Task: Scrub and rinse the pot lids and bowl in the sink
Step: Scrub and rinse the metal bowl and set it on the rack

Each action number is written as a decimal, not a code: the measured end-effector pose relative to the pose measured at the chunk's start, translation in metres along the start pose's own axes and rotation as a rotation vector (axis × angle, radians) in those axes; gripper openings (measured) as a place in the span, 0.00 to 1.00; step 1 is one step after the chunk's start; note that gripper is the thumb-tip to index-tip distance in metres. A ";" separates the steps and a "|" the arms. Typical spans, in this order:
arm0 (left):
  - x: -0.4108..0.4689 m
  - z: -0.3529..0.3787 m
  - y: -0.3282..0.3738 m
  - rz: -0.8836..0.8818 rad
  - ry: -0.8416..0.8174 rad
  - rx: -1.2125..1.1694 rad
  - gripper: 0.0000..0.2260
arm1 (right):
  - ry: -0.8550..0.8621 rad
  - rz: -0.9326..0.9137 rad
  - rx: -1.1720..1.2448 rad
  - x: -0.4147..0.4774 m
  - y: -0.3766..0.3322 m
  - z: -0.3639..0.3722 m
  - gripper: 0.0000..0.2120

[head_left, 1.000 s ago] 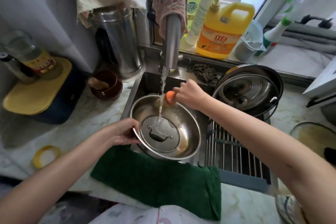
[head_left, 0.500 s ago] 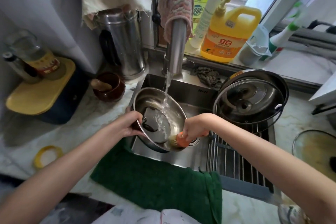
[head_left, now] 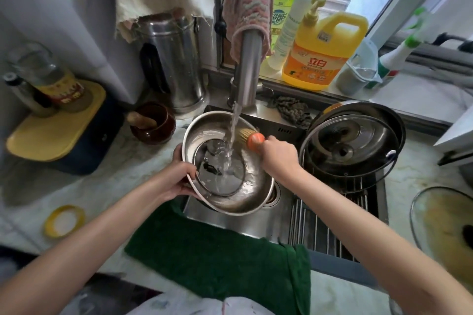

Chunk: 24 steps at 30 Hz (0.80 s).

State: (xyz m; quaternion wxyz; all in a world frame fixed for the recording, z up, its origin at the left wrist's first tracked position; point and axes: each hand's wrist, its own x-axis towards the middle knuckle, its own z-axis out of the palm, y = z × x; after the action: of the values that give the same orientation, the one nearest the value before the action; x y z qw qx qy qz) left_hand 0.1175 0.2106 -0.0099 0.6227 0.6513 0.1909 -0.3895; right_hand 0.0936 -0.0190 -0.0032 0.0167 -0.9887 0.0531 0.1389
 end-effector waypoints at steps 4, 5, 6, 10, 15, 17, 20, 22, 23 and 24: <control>-0.006 0.002 -0.006 0.007 -0.017 -0.061 0.31 | 0.053 -0.170 0.392 -0.007 -0.019 0.020 0.19; -0.007 0.002 -0.007 0.001 -0.027 -0.089 0.27 | -0.023 -0.233 0.509 -0.011 -0.027 0.021 0.18; -0.008 0.003 -0.008 -0.009 -0.035 -0.113 0.22 | -0.113 -0.311 0.562 -0.017 -0.032 0.019 0.17; -0.009 0.001 -0.018 -0.033 0.001 -0.209 0.11 | -0.325 -0.455 0.273 -0.034 -0.025 -0.006 0.21; -0.010 0.006 -0.025 -0.003 0.022 -0.207 0.09 | -0.022 -0.223 0.056 -0.030 0.002 -0.015 0.19; -0.010 0.009 -0.024 -0.003 0.004 -0.223 0.07 | -0.024 -0.213 0.133 -0.031 -0.005 -0.009 0.19; -0.011 0.005 -0.022 0.017 -0.014 -0.249 0.19 | -0.197 -0.393 0.148 -0.049 -0.009 -0.002 0.20; -0.009 0.000 -0.023 0.026 -0.018 -0.258 0.23 | -0.167 -0.359 0.046 -0.049 0.009 -0.009 0.17; -0.010 -0.002 -0.023 0.033 -0.029 -0.260 0.23 | -0.115 -0.297 -0.006 -0.044 0.019 -0.013 0.16; -0.011 -0.002 -0.023 0.045 -0.034 -0.252 0.24 | -0.061 -0.221 -0.043 -0.039 0.027 -0.015 0.16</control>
State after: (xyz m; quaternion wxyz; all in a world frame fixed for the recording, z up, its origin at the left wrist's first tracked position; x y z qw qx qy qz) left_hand 0.0941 0.2189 -0.0169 0.7113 0.5652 0.2133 -0.3594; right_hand 0.0575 -0.0426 0.0216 0.0123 -0.9840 -0.0598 0.1672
